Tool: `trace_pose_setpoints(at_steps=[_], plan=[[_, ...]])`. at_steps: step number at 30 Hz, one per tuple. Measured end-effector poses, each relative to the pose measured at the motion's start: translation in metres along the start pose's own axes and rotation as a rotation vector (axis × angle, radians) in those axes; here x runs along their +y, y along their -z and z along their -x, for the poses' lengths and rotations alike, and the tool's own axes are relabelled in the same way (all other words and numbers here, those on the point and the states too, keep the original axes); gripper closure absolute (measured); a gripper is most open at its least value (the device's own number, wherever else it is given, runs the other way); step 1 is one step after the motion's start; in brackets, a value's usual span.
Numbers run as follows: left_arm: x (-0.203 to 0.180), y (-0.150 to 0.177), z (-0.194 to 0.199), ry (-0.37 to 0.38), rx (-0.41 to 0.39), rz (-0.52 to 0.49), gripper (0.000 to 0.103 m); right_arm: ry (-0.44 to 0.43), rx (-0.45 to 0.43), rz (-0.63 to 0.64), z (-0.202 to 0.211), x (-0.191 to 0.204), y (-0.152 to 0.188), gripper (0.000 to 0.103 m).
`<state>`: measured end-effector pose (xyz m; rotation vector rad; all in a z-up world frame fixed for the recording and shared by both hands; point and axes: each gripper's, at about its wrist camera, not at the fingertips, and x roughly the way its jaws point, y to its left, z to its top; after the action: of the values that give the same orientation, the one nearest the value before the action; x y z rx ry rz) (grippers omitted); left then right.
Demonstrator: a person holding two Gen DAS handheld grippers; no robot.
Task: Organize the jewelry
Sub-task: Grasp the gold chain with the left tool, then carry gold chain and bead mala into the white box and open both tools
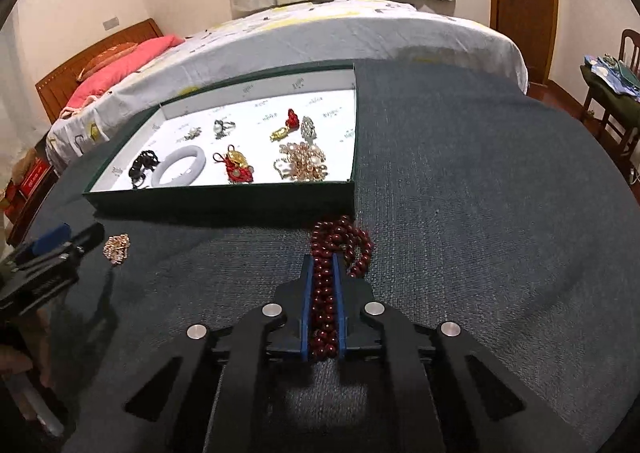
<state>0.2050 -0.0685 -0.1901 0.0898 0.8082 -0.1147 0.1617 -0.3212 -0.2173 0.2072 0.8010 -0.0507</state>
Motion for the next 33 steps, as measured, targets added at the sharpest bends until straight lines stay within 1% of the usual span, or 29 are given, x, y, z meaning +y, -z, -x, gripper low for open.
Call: trace_pose_setpoints(at_steps=[2, 8, 11, 13, 15, 16, 18, 19, 20, 21, 24, 33], plan=[[-0.001, 0.002, -0.004, 0.001, 0.015, -0.003, 0.025, -0.003, -0.010, -0.002, 0.004, 0.000, -0.002, 0.096], [0.001, 0.003, -0.016, 0.040, 0.069, 0.015, 0.032, -0.011, -0.030, -0.001, 0.009, -0.001, -0.003, 0.097], [0.002, 0.003, -0.018, 0.059, 0.075, 0.023, 0.033, -0.004, -0.027, 0.006, 0.010, -0.002, 0.000, 0.097], [0.001, 0.004, -0.018, 0.071, 0.075, 0.026, 0.036, 0.002, -0.025, 0.004, 0.010, -0.004, 0.002, 0.097], [-0.002, 0.005, -0.016, 0.087, 0.069, 0.014, 0.047, -0.001, -0.019, -0.012, 0.009, -0.007, 0.003, 0.097], [-0.004, 0.004, -0.016, 0.091, 0.066, 0.004, 0.051, -0.006, -0.017, -0.018, 0.009, -0.007, 0.002, 0.097], [-0.011, 0.005, -0.013, 0.106, 0.055, -0.035, 0.071, -0.007, -0.037, -0.042, 0.013, -0.011, 0.001, 0.097], [-0.016, 0.004, -0.012, 0.104, 0.050, -0.058, 0.076, -0.010, -0.042, -0.052, 0.014, -0.013, 0.002, 0.097], [-0.019, 0.004, -0.011, 0.105, 0.048, -0.072, 0.085, -0.009, -0.045, -0.056, 0.014, -0.015, 0.002, 0.097], [-0.025, 0.004, -0.011, 0.099, 0.044, -0.100, 0.090, -0.003, -0.044, -0.054, 0.014, -0.016, 0.001, 0.097], [-0.030, 0.002, -0.013, 0.091, 0.039, -0.124, 0.094, 0.005, -0.059, -0.063, 0.019, -0.020, -0.002, 0.097], [-0.019, -0.001, 0.001, 0.097, -0.008, -0.092, 0.095, 0.010, -0.111, -0.053, 0.039, -0.019, -0.007, 0.097]])
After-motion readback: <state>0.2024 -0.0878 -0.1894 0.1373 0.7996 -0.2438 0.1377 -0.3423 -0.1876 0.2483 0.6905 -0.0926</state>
